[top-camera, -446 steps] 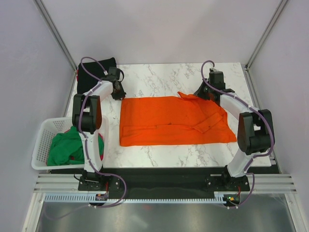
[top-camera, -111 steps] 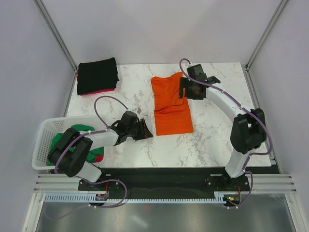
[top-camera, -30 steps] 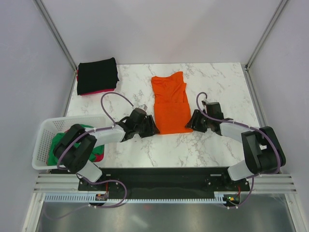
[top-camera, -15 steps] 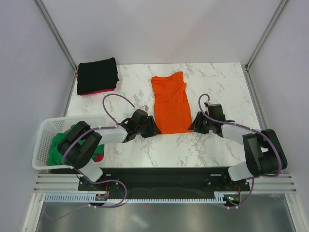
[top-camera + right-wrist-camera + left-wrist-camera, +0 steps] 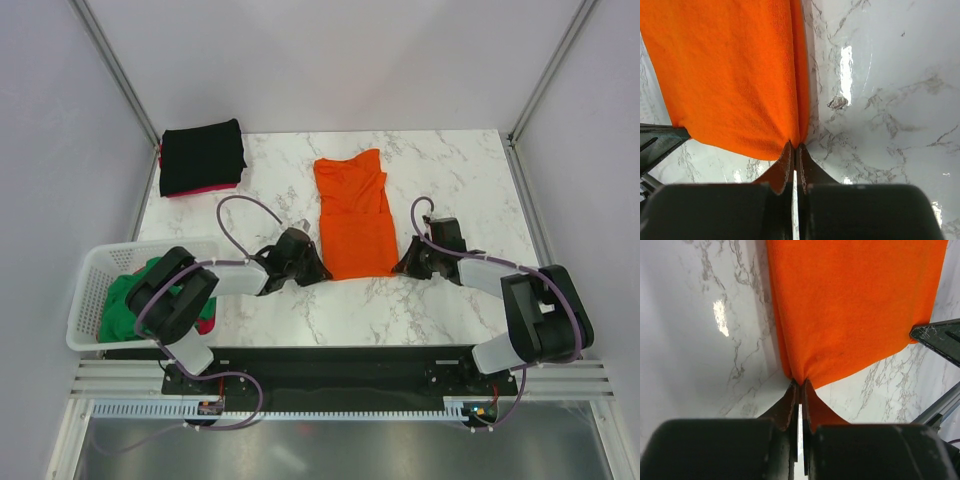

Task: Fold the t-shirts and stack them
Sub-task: Fold the tshirt

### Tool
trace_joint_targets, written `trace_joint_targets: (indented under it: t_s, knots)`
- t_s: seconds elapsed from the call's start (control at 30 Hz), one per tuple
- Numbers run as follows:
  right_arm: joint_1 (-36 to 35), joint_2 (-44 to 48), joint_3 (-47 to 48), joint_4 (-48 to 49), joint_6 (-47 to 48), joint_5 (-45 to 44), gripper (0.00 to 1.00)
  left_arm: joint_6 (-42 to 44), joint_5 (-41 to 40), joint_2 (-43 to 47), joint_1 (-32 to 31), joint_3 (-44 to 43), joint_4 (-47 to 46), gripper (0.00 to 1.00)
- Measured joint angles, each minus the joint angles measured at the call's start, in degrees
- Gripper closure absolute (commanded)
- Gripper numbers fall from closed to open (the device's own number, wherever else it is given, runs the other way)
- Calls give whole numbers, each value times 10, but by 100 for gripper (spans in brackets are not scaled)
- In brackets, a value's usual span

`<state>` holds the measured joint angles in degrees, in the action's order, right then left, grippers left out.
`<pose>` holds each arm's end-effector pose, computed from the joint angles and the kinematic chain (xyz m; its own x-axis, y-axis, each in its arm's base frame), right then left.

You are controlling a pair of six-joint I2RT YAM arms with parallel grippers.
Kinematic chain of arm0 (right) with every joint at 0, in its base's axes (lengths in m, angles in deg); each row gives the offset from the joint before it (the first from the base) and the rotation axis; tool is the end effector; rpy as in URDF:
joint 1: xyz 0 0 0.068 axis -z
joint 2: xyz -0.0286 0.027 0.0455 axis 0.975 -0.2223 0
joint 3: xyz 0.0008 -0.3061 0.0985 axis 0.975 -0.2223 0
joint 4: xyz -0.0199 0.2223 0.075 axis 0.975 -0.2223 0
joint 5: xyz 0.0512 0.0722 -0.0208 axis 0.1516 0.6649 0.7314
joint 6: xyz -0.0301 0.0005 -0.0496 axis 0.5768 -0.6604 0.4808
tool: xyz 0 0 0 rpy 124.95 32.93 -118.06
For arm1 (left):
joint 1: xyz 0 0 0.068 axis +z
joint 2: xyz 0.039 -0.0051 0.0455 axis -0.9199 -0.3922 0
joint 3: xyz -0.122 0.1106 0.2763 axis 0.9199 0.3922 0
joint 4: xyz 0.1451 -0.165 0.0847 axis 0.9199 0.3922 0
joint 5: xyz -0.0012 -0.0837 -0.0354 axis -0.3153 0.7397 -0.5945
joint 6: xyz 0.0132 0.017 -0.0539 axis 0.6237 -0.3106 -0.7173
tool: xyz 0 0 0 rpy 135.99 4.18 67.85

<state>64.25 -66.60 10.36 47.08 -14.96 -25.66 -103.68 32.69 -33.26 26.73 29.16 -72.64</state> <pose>0.2325 0.0675 0.2022 -0.8688 0.3300 -0.3692 0.0778 0.8273 0.5564 0.2280 -0.1982 0.2017 -0.8726 -0.2769 -0.4025 0.0303 0.7917 -0.6102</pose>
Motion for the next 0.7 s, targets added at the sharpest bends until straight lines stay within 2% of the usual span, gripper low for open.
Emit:
trace_joint_targets:
  t_s: [0.13,0.27,0.57,0.7]
  knots:
    - [0,20,-11,-16,-6,2,100,0,-12,5,-16,-9,23,98]
    - [-1,85,-20,-100,-6,0,100,0,-25,54,-50,-14,84,98]
    - [-1,303,36,-338,-5,10,100,-56,-56,323,-169,-12,220,98]
    - [-3,404,75,-432,-7,16,100,-90,-85,398,-239,-13,283,98]
